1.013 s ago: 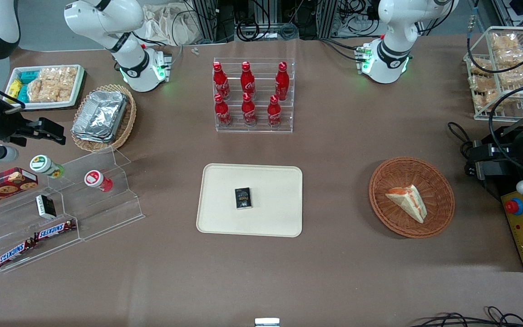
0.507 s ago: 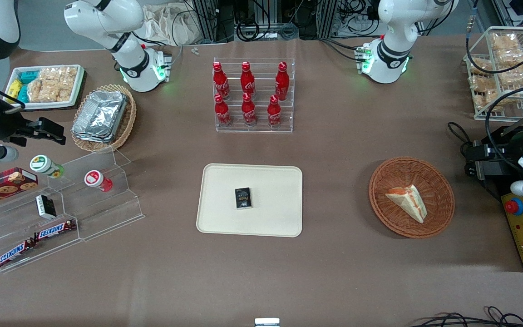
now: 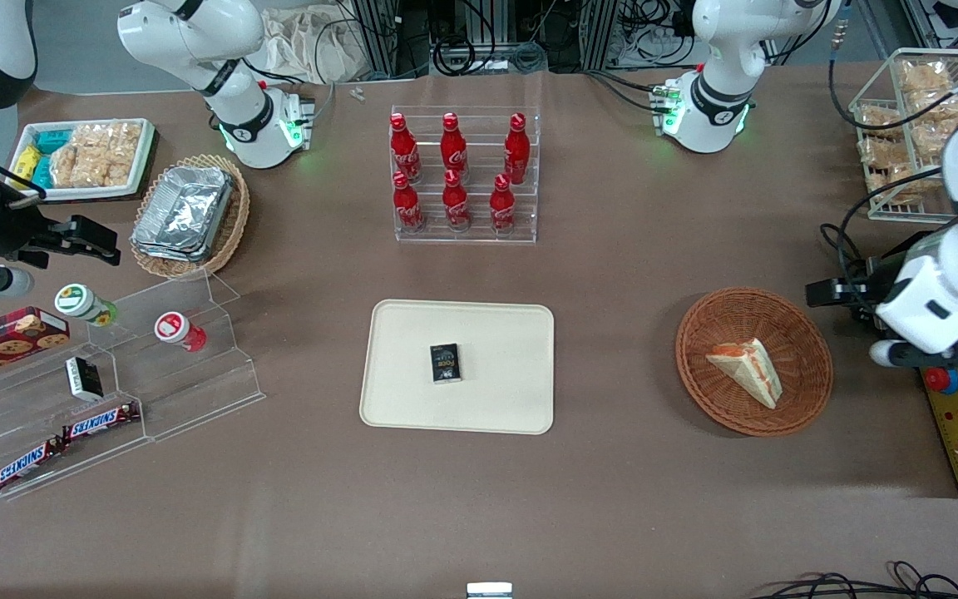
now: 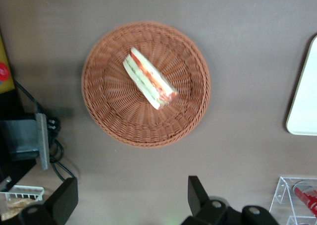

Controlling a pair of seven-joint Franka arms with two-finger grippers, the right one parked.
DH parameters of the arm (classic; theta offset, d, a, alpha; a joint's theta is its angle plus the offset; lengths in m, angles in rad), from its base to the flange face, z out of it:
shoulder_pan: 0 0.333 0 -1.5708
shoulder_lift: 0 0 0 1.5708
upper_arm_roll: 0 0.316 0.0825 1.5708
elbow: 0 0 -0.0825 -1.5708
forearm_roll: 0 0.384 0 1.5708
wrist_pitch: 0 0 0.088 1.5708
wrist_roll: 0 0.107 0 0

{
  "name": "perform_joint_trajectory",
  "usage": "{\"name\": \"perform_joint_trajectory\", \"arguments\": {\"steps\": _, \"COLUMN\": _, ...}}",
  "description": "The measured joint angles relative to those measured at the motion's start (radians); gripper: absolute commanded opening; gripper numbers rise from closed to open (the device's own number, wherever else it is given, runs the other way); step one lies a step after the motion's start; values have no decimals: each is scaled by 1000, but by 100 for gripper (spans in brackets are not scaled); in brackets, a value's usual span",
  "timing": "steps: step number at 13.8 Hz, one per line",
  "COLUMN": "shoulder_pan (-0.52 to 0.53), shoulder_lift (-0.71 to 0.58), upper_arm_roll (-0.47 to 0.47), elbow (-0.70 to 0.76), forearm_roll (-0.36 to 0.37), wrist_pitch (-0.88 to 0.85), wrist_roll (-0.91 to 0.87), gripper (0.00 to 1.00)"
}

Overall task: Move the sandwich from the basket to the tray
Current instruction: 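Lower the open left gripper over the sandwich and close on it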

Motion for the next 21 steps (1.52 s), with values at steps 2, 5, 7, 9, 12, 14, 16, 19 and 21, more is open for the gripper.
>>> {"name": "perform_joint_trajectory", "arguments": {"steps": 2, "shoulder_pan": -7, "shoulder_lift": -10, "upper_arm_roll": 0, "elbow": -88, "forearm_roll": 0, "wrist_pitch": 70, "wrist_roll": -15, "gripper": 99}}
{"name": "perform_joint_trajectory", "arguments": {"steps": 5, "shoulder_pan": -16, "shoulder_lift": -11, "upper_arm_roll": -1, "elbow": -231, "forearm_roll": -1, "wrist_pitch": 230, "wrist_roll": -79, "gripper": 99}}
{"name": "perform_joint_trajectory", "arguments": {"steps": 7, "shoulder_pan": -16, "shoulder_lift": -11, "upper_arm_roll": -1, "elbow": -327, "forearm_roll": -1, "wrist_pitch": 366, "wrist_roll": -166, "gripper": 99}}
{"name": "perform_joint_trajectory", "arguments": {"steps": 9, "shoulder_pan": -12, "shoulder_lift": -8, "upper_arm_roll": 2, "elbow": -412, "forearm_roll": -7, "wrist_pitch": 509, "wrist_roll": -268, "gripper": 99}}
{"name": "perform_joint_trajectory", "arguments": {"steps": 12, "shoulder_pan": 10, "shoulder_lift": 15, "upper_arm_roll": 7, "elbow": -482, "forearm_roll": -11, "wrist_pitch": 646, "wrist_roll": -413, "gripper": 99}}
{"name": "perform_joint_trajectory", "arguments": {"steps": 14, "shoulder_pan": 14, "shoulder_lift": 42, "upper_arm_roll": 10, "elbow": -493, "forearm_roll": -12, "wrist_pitch": 679, "wrist_roll": -469, "gripper": 99}}
{"name": "perform_joint_trajectory", "arguments": {"steps": 16, "shoulder_pan": 17, "shoulder_lift": 74, "upper_arm_roll": 10, "elbow": -496, "forearm_roll": -12, "wrist_pitch": 711, "wrist_roll": -517, "gripper": 99}}
{"name": "perform_joint_trajectory", "arguments": {"steps": 19, "shoulder_pan": 21, "shoulder_lift": 115, "upper_arm_roll": 10, "elbow": -496, "forearm_roll": -12, "wrist_pitch": 764, "wrist_roll": -582, "gripper": 99}}
{"name": "perform_joint_trajectory", "arguments": {"steps": 21, "shoulder_pan": 24, "shoulder_lift": 129, "upper_arm_roll": 11, "elbow": -496, "forearm_roll": -12, "wrist_pitch": 786, "wrist_roll": -603, "gripper": 98}}
